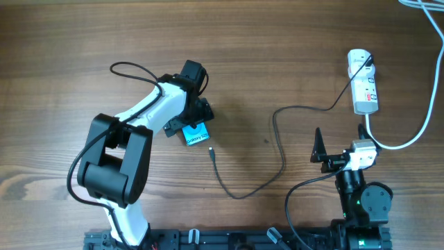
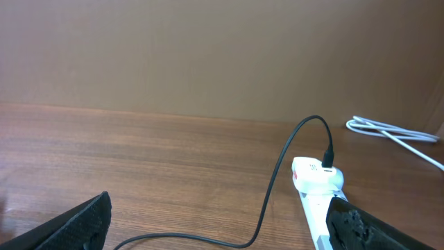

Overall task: Plug charger to phone and switch on socket
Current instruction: 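Lower the left gripper and grasp the phone's long edges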

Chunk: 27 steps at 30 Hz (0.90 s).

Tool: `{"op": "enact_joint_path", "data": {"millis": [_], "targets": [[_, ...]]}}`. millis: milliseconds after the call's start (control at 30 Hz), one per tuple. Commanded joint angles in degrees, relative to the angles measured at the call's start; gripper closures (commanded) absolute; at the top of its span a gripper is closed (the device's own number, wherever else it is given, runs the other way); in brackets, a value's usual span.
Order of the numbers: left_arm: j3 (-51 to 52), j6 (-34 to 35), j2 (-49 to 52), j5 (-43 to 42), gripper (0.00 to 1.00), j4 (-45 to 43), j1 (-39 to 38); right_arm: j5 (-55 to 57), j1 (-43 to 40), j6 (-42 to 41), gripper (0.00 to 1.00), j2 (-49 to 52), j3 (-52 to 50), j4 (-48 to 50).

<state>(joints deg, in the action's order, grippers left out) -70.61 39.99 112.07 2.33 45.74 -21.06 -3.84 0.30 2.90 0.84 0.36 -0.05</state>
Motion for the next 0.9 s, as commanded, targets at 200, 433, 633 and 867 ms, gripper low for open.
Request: {"op": "enact_joint_path", "data": {"millis": [200,433,633,867], "targets": [[2.05,0.81,2.38,1.60,0.00,-2.69,0.13,0.00,-0.15,0.04,0.00,-0.42,-0.07,0.15],[2.05,0.81,2.38,-3.80,0.00,0.00,-0.11,0.00,-0.15,0.07,0.00,-0.42,-0.07,0.15],[2.03,0.81,2.38,-5.53,0.01,-0.79,-0.37,0.00,-0.15,0.04,0.00,-0.42,-0.07,0.15],[2.03,0.79,2.38,-6.43,0.18,-1.18,-0.74,0.00,-0.15,0.04,0.01,-0.42,-0.07,0.15]]}}
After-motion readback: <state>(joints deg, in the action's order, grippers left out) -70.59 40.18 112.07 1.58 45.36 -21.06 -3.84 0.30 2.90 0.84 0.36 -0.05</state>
